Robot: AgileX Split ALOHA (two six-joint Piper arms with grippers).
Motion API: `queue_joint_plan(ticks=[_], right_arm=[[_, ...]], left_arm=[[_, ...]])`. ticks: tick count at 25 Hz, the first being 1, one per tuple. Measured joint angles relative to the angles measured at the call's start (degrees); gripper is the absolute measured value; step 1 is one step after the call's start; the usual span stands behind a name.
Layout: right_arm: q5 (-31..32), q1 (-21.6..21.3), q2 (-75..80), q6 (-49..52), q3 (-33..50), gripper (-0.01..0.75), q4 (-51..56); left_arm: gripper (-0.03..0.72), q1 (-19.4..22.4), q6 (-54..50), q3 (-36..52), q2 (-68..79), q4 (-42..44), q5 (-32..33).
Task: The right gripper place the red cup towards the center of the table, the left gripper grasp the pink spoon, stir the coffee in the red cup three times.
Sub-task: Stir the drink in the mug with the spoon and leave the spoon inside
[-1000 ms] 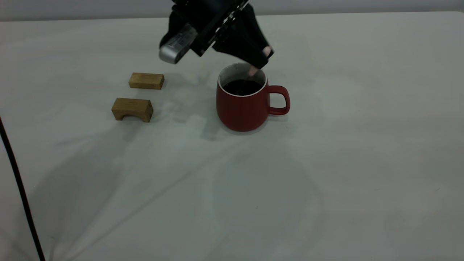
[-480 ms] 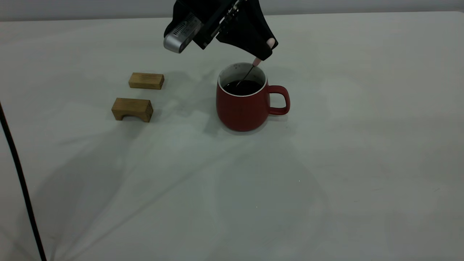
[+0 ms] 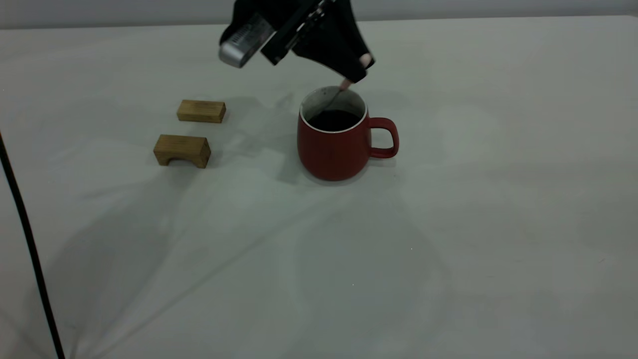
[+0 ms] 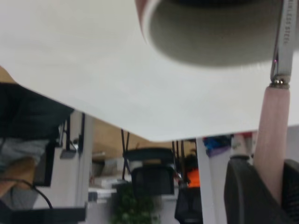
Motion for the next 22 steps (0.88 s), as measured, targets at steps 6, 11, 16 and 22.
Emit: queue_joint_plan(ticks=[6, 11, 16, 22], right_arm=[[0.0, 0.0, 0.0, 0.0, 0.0, 0.591, 0.0], [0.0, 0.0, 0.0, 0.0, 0.0, 0.591, 0.0], [0.0, 0.0, 0.0, 0.0, 0.0, 0.591, 0.0], [0.0, 0.0, 0.0, 0.0, 0.0, 0.591, 0.0]], left_arm=[[0.175, -1.92, -2.12, 0.0, 0.04, 3.21, 0.0], [0.175, -1.98, -4.93, 0.0, 0.04, 4.26, 0.0], [0.175, -1.98, -8.38, 0.0, 0.41, 4.18, 0.0], [0.304, -1.98, -8.55, 0.0, 0.54, 3.75, 0.0]])
